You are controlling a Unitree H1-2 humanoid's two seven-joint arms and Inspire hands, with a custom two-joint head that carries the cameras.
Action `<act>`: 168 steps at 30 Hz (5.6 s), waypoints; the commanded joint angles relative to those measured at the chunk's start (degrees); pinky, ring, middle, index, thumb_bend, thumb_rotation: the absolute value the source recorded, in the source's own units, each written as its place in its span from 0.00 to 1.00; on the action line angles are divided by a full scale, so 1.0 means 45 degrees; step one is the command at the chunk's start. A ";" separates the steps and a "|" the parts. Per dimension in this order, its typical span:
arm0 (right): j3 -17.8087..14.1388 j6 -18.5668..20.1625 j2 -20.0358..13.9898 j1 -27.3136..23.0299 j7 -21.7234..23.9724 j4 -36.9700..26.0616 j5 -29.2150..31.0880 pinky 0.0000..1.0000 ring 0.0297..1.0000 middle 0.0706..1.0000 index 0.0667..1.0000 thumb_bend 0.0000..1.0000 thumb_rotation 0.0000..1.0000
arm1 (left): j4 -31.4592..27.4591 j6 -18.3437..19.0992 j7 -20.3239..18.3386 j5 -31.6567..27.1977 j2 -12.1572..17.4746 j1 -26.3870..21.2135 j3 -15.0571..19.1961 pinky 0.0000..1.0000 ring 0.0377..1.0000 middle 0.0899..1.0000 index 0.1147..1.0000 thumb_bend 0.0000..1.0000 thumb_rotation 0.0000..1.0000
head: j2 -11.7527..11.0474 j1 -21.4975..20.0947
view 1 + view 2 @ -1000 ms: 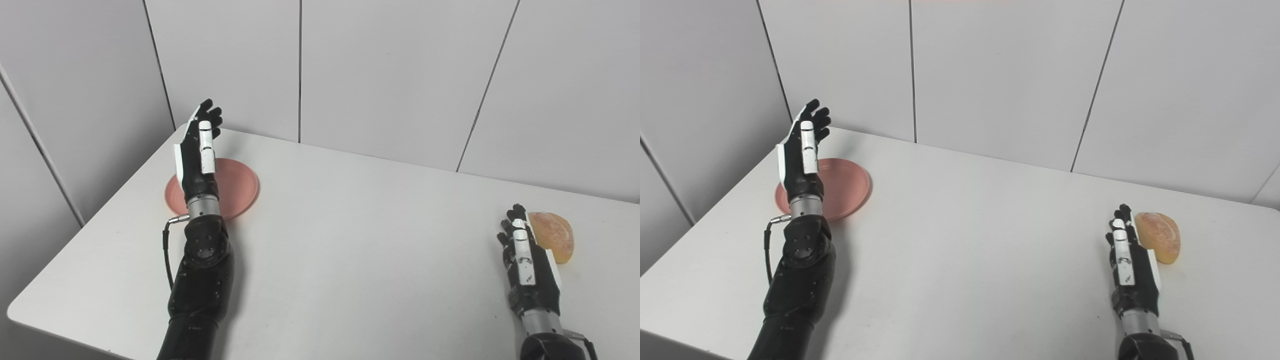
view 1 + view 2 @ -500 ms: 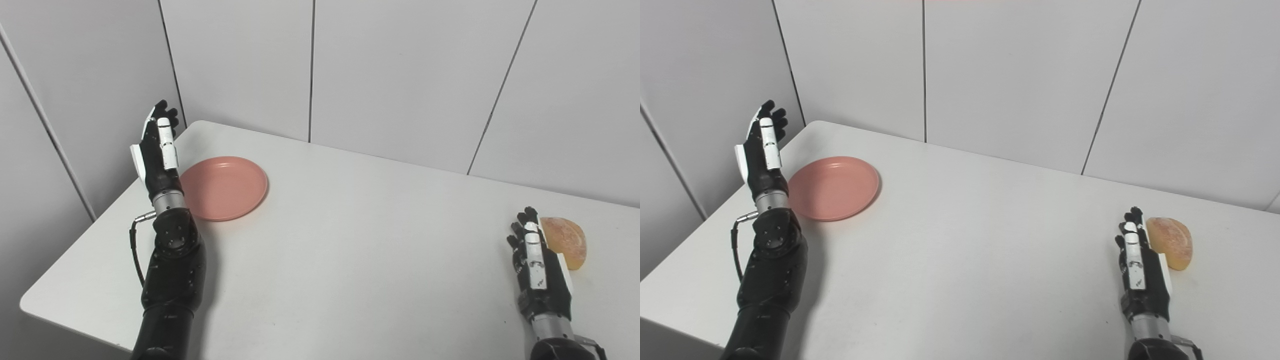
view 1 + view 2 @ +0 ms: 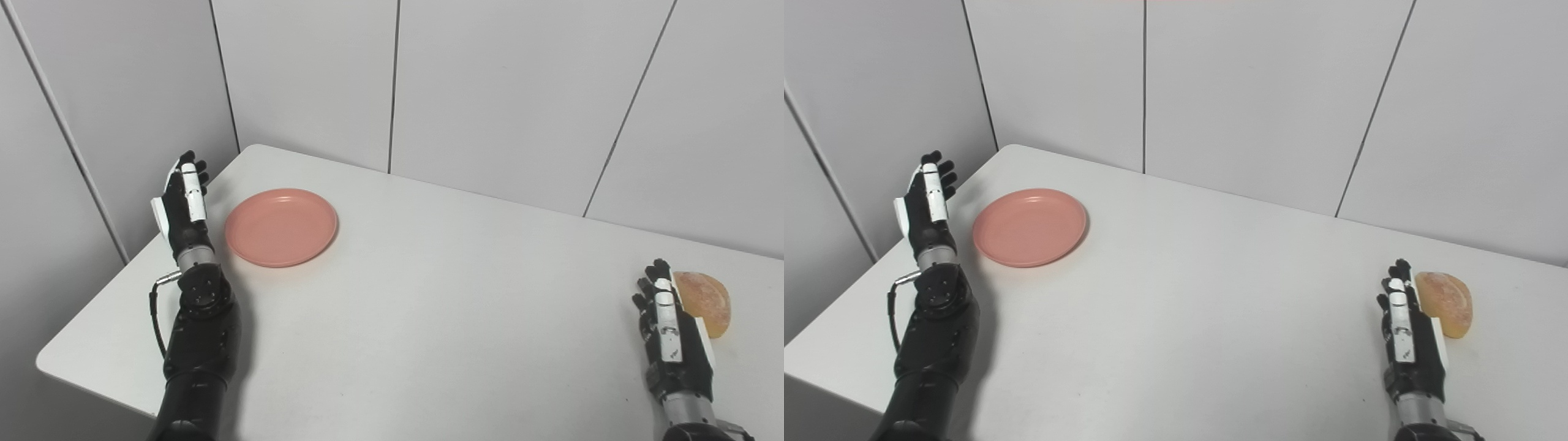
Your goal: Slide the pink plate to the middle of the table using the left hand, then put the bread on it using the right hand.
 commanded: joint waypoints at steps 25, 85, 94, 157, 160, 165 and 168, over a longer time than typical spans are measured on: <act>-0.0063 -0.0648 -0.0046 0.0050 -0.0059 -0.0325 -0.0079 1.00 1.00 1.00 0.99 0.59 0.93 | 0.1355 0.0313 -0.1878 -0.1253 0.0278 -0.0680 -0.1078 0.82 0.81 0.79 0.77 0.58 1.00 | 0.0038 -0.0027; -0.0081 -0.0525 0.0335 -0.0192 -0.0385 -0.0049 -0.0023 1.00 1.00 0.99 0.98 0.63 0.87 | 0.0830 0.1823 -0.3916 -0.1131 -0.1962 -0.1300 -0.4247 0.88 0.89 0.87 0.85 0.53 1.00 | 0.0128 -0.0765; 0.0010 -0.0456 0.0426 -0.0080 -0.0545 -0.0394 -0.0177 1.00 1.00 0.98 0.96 0.59 0.85 | 0.0943 0.2077 -0.4090 -0.0915 -0.2364 -0.1344 -0.4727 0.86 0.86 0.83 0.81 0.54 1.00 | 0.0340 -0.1254; 0.0952 0.0067 0.1707 0.0109 -0.1932 -0.1520 -0.1714 1.00 0.98 0.98 0.97 0.57 0.93 | -0.2437 0.2955 -0.6531 -0.1406 -0.3931 0.1408 -0.5960 0.98 0.94 0.92 0.92 0.51 1.00 | 0.1244 -0.6158; 0.0975 -0.0001 0.1690 0.0111 -0.1911 -0.1509 -0.1699 1.00 0.98 0.98 0.97 0.57 0.93 | -0.2331 0.2744 -0.6579 -0.1263 -0.3826 0.1354 -0.6018 0.97 0.94 0.92 0.92 0.51 1.00 | 0.1244 -0.6158; 0.0931 0.0061 0.1696 0.0113 -0.1884 -0.1560 -0.1566 1.00 0.98 0.98 0.97 0.55 0.93 | -0.1795 0.1672 -0.6555 -0.0884 -0.3522 0.1135 -0.6011 0.97 0.95 0.94 0.93 0.50 1.00 | 0.1234 -0.6119; 0.0912 -0.0031 0.1683 0.0085 -0.1889 -0.1524 -0.1555 1.00 0.98 0.99 0.97 0.55 0.93 | -0.1423 0.1051 -0.6506 -0.0670 -0.3374 0.0992 -0.5950 0.97 0.95 0.94 0.93 0.49 1.00 | 0.1228 -0.6108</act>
